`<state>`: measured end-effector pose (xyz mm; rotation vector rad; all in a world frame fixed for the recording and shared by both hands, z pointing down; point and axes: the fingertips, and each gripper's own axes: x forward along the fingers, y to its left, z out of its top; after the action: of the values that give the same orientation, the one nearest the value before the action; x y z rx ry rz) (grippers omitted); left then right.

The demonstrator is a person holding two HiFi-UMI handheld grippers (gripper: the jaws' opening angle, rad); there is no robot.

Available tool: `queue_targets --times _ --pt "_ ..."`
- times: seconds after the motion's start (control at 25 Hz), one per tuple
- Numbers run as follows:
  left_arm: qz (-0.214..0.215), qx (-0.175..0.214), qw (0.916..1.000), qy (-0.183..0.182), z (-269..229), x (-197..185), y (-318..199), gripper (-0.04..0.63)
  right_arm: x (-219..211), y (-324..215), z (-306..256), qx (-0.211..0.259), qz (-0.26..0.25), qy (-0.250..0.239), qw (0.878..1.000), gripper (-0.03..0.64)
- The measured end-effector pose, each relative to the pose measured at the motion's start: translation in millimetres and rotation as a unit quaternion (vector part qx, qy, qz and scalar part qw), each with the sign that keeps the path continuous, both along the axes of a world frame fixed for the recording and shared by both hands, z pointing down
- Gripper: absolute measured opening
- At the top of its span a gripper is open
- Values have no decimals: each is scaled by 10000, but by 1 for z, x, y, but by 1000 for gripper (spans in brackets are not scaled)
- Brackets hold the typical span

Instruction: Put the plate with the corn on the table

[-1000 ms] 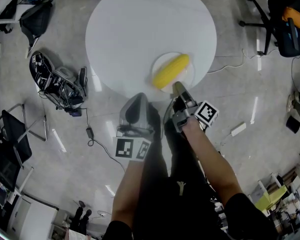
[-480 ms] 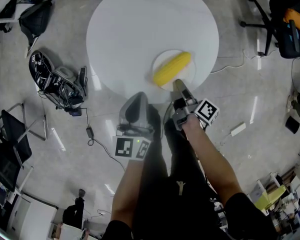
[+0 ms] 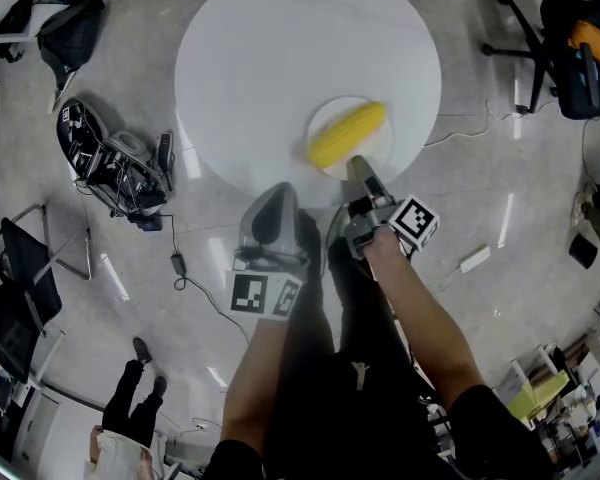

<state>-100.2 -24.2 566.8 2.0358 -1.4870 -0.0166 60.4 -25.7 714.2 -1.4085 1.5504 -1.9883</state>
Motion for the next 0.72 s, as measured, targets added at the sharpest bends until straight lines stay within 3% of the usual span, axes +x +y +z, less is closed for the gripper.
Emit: queue_targets --times 0.52,0.72 --pt "-23 -11 10000 18 3 -4 4 3 -6 -8 1 -71 -1 25 10000 333" --pt "-31 -12 10000 28 2 -6 4 3 -13 -15 -2 66 -1 -176 9998 339"
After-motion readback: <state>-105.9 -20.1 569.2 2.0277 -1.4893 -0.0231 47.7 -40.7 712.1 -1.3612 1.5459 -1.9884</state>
